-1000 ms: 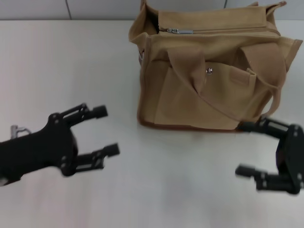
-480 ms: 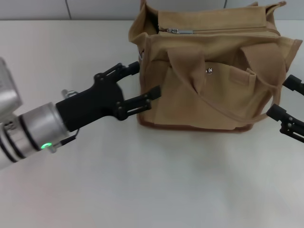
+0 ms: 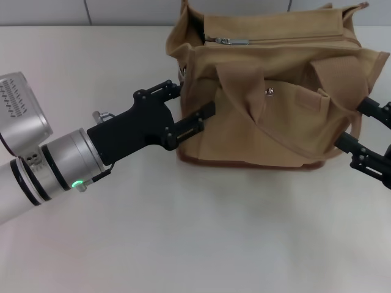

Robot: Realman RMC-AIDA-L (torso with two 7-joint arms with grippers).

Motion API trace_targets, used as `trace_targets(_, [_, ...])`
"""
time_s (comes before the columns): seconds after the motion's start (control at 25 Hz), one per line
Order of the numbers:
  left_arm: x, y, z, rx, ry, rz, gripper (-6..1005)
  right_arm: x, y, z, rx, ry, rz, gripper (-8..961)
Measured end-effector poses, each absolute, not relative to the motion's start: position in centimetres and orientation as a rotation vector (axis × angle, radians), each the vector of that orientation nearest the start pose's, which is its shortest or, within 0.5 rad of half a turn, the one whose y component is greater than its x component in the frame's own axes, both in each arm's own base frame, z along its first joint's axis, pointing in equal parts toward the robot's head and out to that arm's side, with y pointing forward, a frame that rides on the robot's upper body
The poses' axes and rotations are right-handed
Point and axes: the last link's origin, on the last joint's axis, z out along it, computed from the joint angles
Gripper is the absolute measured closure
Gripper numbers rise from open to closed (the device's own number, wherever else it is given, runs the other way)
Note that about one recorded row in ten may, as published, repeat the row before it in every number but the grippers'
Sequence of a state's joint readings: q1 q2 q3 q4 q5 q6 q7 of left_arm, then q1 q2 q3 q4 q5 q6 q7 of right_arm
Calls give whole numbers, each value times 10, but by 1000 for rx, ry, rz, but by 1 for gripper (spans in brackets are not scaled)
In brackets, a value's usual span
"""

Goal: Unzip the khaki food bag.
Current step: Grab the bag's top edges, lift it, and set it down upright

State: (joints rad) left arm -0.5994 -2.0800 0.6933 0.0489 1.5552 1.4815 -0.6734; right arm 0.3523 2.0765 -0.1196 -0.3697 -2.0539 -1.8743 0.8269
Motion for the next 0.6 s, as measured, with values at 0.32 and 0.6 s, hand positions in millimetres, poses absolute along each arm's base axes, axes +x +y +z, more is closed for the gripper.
trace_targets(0.32, [-247,308,-65,-2411,-364,-1075,588,308,245,15,-2285,402,1145,124])
trace_targets(0.6, [-248,306,-66,-2396,-346,-1069,860,309,246,15,-2279,407,1143,125])
